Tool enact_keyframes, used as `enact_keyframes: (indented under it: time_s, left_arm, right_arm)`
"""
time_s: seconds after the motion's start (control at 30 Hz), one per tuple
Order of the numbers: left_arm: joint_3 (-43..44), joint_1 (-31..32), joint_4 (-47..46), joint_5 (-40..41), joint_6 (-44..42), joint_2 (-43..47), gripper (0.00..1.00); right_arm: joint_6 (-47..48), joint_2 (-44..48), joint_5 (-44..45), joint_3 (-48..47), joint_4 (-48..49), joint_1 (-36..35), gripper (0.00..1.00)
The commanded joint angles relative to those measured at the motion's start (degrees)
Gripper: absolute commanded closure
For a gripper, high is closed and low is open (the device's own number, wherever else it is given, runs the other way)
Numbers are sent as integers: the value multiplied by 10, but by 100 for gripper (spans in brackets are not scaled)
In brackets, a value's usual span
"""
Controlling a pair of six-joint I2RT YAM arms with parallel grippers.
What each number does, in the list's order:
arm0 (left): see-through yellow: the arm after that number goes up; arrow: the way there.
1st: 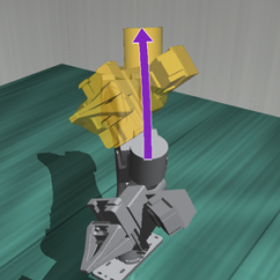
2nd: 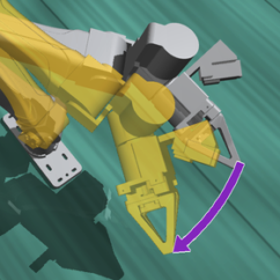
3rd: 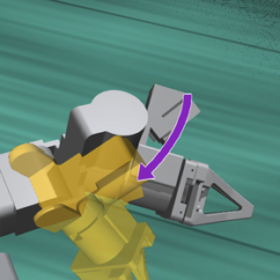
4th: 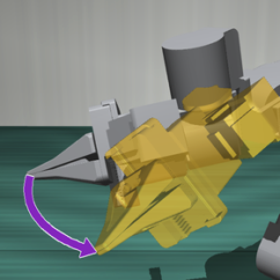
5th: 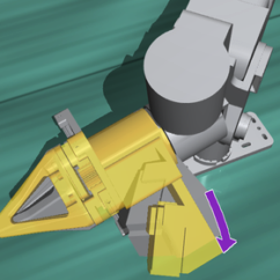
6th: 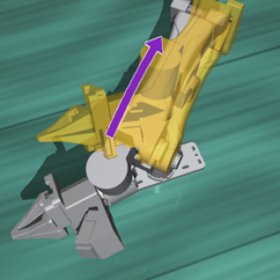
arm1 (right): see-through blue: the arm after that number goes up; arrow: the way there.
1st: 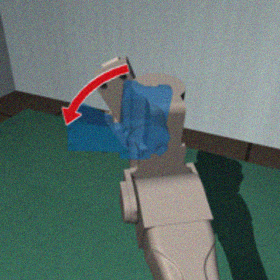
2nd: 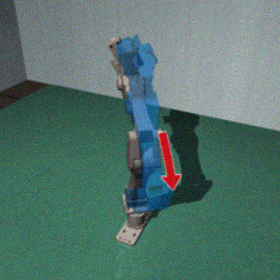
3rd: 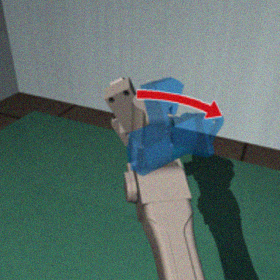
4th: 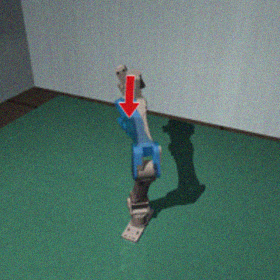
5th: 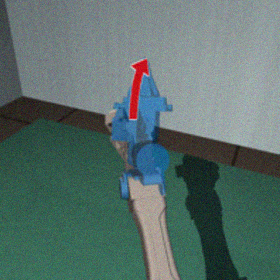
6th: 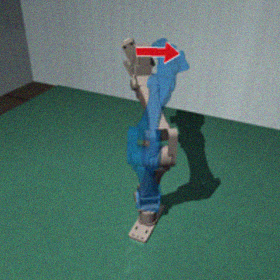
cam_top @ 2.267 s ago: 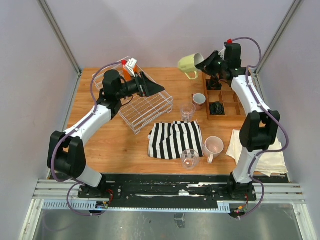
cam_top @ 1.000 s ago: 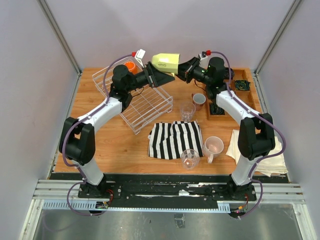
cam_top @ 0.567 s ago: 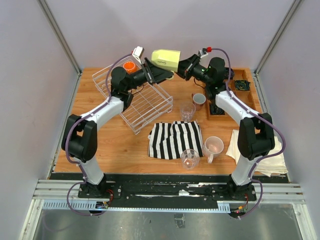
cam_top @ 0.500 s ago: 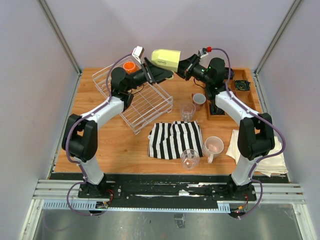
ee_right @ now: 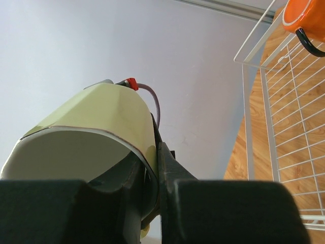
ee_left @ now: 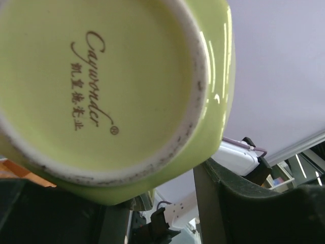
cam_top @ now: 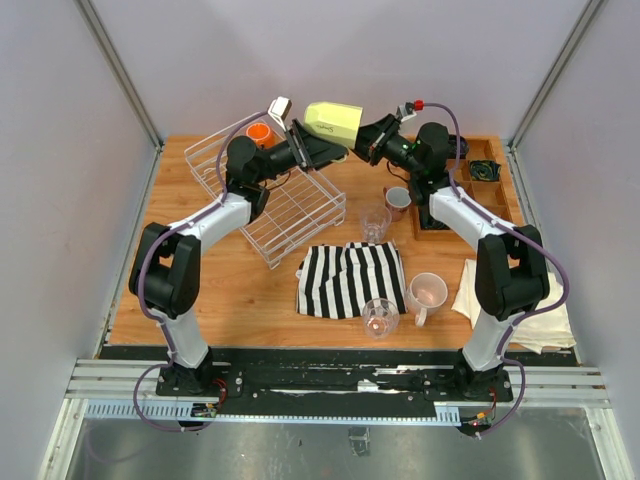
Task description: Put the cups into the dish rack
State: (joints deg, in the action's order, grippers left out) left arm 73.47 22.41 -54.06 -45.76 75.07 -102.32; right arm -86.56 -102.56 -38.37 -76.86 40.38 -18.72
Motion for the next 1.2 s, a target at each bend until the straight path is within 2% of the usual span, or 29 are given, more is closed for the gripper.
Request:
enact_keyframes:
  time_s: [0.0, 0.17, 0.33, 0.47, 0.5, 0.63, 0.7, 0.87, 1.03, 1.17]
  left_arm:
    - [14, 24, -86, -10, -2, 16, 53]
    - [7, 25, -84, -4, -7, 16, 71]
    - [-4, 25, -101, 8, -1, 16, 98]
    - [-21, 24, -85, 29, -22, 25, 100]
    - [-25, 24, -75, 37, -33, 30, 99]
    - [-29, 19, -13, 59, -89, 57, 100]
    - [-28, 13, 14, 65, -103, 65, 100]
    - [-33, -13, 89, 83, -149, 90, 100]
    - [-20, -35, 230, 126, -243, 121, 99]
    - [-10, -62, 302, 147, -281, 130, 100]
  right_arm:
    - [30, -13, -13, 9, -4, -25, 99]
    - [37, -15, -14, 8, -11, -25, 99]
    - [47, -12, -15, 10, -18, -26, 99]
    - [59, -8, -18, 15, -27, -26, 99]
    - [61, -7, -19, 16, -28, -25, 96]
    - [73, -1, -20, 19, -42, -23, 69]
    - [76, 2, -19, 24, -45, -20, 62]
    - [78, 11, -19, 49, -46, -3, 56]
    - [96, 31, -19, 90, -57, 17, 47]
    - [127, 48, -21, 116, -84, 34, 46]
